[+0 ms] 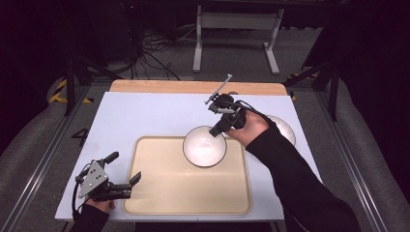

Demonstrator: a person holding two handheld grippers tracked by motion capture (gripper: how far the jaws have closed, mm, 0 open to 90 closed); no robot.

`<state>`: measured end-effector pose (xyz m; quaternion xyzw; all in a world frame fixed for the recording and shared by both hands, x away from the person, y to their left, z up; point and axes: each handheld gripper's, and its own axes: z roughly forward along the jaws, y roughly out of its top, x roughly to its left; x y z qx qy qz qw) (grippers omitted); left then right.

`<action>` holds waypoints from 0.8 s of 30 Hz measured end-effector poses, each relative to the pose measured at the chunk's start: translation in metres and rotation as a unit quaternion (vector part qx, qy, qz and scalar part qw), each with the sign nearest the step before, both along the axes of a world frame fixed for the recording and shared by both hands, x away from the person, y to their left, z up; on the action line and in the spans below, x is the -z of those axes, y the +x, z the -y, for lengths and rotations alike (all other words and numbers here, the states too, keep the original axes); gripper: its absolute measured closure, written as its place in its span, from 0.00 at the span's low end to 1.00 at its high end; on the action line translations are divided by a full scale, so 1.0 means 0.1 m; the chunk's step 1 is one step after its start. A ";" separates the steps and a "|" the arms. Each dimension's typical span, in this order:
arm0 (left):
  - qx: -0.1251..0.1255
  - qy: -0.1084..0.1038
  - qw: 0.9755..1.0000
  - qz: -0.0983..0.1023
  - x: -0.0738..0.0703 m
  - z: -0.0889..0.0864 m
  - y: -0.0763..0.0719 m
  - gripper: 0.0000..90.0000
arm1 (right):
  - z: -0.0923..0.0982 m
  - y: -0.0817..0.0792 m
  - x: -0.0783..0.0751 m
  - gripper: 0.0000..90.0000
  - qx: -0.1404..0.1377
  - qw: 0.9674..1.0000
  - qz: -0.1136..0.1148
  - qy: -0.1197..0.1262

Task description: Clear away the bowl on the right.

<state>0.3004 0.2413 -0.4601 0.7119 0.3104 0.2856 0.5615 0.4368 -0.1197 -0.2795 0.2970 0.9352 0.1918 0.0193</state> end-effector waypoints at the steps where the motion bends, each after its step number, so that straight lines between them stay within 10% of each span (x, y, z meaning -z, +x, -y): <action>1: 0.000 -0.001 1.000 0.000 0.00 0.00 0.00 0.00 | -0.02 -0.01 0.00 0.92 -0.001 1.000 -0.002 0.002; 24: 0.002 0.001 1.000 0.000 0.00 0.00 0.00 0.00 | -0.42 -0.03 0.33 0.91 -0.034 0.999 -0.036 0.004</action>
